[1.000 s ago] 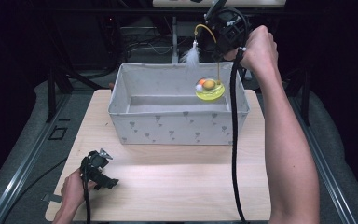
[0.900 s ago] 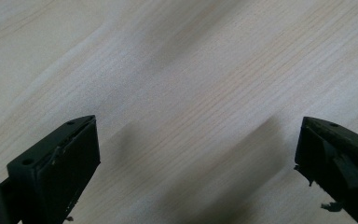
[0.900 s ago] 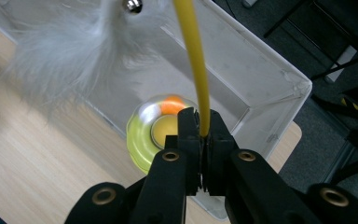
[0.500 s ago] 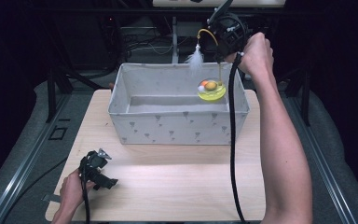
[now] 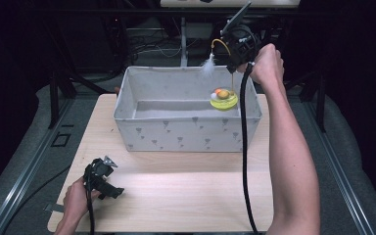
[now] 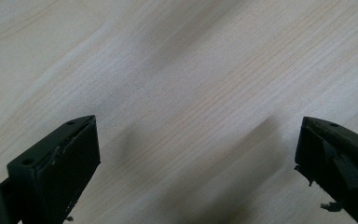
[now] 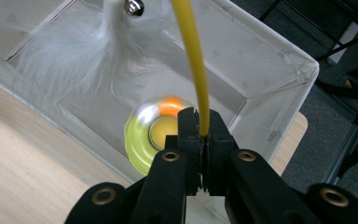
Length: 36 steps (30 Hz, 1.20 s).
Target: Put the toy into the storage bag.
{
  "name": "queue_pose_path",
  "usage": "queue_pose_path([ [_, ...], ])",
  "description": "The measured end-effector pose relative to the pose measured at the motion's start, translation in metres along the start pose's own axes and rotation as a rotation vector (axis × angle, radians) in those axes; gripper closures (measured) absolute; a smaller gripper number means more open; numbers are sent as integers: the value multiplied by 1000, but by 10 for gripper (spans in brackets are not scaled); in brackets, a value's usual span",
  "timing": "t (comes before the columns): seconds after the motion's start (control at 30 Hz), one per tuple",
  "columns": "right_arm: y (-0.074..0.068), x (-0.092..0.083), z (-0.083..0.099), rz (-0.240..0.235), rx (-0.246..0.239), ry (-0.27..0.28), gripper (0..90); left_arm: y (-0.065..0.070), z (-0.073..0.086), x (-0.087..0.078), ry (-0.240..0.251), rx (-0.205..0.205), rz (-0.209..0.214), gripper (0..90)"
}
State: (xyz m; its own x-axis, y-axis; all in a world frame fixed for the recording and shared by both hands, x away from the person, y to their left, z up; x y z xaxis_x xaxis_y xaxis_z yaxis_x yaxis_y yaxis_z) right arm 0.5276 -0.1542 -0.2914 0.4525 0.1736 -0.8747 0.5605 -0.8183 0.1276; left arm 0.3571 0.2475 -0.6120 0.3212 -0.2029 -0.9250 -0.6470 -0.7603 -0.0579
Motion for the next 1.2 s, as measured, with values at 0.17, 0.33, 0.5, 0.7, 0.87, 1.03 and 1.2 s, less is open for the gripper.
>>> queue_pose_path([
  [0.17,4,12,8,0,4,-23,883,0,0,0,-3,1,-9,0],
  [0.33,7,28,17,-7,11,-39,883,2,-2,-1,-4,15,-25,0],
  [0.5,10,42,27,-24,20,-45,883,2,-1,1,-8,13,-20,0],
  [0.7,14,56,43,-25,32,-78,883,4,-2,1,-9,16,-21,0],
  [0.87,18,63,55,-26,43,-95,883,4,-2,2,-16,17,-21,0],
  [1.03,23,68,66,-21,58,-112,883,1,-3,0,-7,9,-23,0],
  [1.2,21,84,79,-29,67,-143,883,3,-2,0,-4,14,-18,0],
])
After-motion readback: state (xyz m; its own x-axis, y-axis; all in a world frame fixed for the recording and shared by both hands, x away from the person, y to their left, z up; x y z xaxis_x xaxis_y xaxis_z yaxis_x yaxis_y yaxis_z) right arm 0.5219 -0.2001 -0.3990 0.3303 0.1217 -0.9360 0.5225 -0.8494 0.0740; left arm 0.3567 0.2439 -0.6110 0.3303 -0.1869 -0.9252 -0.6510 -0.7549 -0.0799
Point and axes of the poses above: each handheld gripper's, and its own axes: x roughly forward along the jaws, z roughly out of its underside, y roughly to its right, the point moved 6 cm from there along x, roughly forward along the jaws, and after that the axes turned 1 degree about -z, right-handed, at the moved point
